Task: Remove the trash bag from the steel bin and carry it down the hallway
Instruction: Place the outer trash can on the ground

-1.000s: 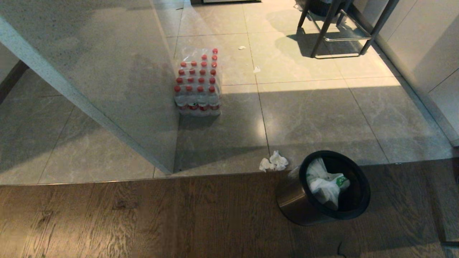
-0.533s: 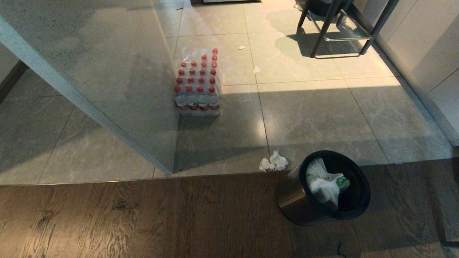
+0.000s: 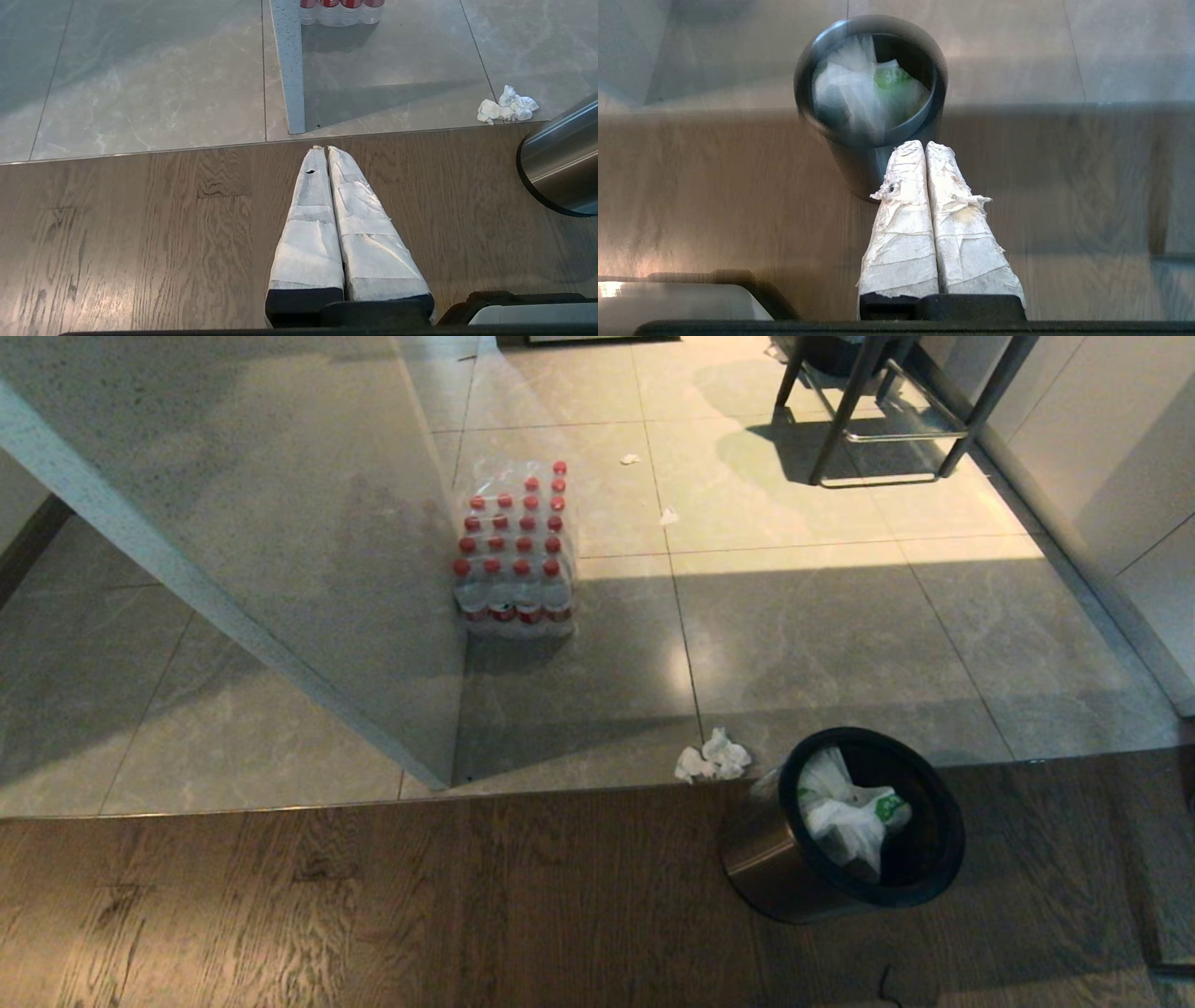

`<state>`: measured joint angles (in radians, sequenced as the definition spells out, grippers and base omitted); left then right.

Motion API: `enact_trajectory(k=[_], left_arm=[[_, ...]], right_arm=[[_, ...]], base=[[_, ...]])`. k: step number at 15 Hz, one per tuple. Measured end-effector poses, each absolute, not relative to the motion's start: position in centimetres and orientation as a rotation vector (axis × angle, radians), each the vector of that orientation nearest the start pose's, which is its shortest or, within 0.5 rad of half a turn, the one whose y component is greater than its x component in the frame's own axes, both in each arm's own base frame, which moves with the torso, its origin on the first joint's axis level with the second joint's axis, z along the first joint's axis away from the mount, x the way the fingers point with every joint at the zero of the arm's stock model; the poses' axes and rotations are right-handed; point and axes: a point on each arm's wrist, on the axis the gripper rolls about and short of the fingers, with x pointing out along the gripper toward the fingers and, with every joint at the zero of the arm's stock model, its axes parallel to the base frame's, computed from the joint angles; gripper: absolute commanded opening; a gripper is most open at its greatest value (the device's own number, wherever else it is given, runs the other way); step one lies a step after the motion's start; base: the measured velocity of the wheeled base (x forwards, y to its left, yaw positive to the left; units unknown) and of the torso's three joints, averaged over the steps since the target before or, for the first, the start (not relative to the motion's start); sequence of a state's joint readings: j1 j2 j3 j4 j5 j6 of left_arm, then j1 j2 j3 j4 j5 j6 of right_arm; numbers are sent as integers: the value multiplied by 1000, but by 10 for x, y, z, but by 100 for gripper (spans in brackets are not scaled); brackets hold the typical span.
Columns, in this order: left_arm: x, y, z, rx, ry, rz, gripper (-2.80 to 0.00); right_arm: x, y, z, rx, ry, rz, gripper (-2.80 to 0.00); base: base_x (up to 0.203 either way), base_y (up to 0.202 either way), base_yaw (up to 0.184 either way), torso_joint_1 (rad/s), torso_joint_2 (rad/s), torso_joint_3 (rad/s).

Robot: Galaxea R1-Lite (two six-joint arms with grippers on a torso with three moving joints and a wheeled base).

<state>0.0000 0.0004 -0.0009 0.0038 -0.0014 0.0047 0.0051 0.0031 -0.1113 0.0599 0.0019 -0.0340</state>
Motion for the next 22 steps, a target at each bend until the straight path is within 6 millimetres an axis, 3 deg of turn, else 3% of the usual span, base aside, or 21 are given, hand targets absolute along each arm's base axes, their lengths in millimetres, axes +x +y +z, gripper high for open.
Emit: enact_trajectory(k=[2,4,8,10,14,19,20,22], left_arm=[[-23,0,75,5,4,-1,-280],[-23,0,75,5,4,-2,-280],[-23,0,75,5,4,-1,-280],[-23,0,75,5,5,-2,-280],[-23,0,75,5,4,-2,-280],[-23,0,75,4,5,-2,-280],[-23,0,75,5,5,-2,-280],[-23,0,75,4,5,-2,-280]], right_arm=[[-46,0,144,-1,-80,2,-280],[-42,-1,180,49,52,0,-280],[10,-2,212,72,427,-58,-280],[50,1,207,68,563,-97,-280],[128,11,173,51,680,-137,-280],[219,23,119,3,752,-176,-280],[235,26,110,-5,749,-179,0],[268,28,97,-17,720,-195,0]], base=[[0,0,0,0,0,0],[0,0,0,0,0,0],[0,0,0,0,0,0],[0,0,0,0,0,0],[0,0,0,0,0,0],[0,0,0,0,0,0],[0,0,0,0,0,0],[0,0,0,0,0,0]])
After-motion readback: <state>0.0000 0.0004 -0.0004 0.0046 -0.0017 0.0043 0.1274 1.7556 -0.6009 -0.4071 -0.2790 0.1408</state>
